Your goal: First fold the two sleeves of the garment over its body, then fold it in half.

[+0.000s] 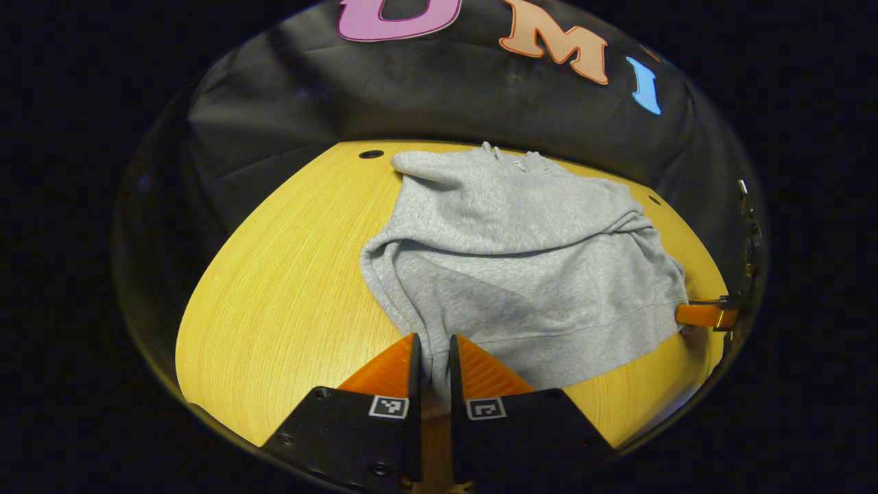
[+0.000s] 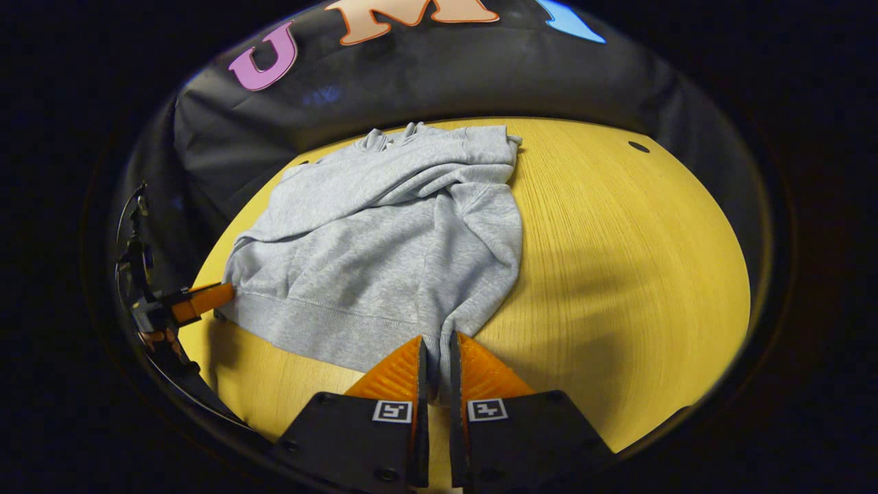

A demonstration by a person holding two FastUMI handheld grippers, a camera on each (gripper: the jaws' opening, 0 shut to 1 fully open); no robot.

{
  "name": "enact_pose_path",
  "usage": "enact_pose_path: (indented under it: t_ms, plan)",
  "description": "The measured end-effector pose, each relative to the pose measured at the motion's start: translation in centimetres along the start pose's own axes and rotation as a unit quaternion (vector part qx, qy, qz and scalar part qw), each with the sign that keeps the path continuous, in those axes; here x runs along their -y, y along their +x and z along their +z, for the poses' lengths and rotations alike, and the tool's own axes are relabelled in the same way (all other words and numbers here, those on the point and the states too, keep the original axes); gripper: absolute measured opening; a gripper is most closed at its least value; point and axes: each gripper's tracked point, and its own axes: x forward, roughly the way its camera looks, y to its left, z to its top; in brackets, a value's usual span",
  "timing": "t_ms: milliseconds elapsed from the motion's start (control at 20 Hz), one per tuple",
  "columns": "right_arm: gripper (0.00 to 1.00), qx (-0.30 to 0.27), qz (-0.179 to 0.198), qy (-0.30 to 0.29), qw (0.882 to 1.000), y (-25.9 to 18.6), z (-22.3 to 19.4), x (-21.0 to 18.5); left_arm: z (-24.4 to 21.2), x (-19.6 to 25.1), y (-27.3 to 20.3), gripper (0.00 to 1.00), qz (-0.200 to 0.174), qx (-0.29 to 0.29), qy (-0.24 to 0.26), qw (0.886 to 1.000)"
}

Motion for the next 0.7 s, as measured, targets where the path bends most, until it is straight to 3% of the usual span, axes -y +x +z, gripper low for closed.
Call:
enact_pose_path:
  t_ms: [200,700]
  plan:
    - [0.06,0.005,0.003,-0.012,1.000,0.0,0.4,-0.3,0.0,0.2,0.1,0.01,0.017,-0.015,0.037,0.999]
    - [0.05,-0.031,0.018,-0.009,0.999,-0.8,-0.2,0.1,-0.8,0.5,-0.7,0.00,-0.008,-0.056,0.026,0.998]
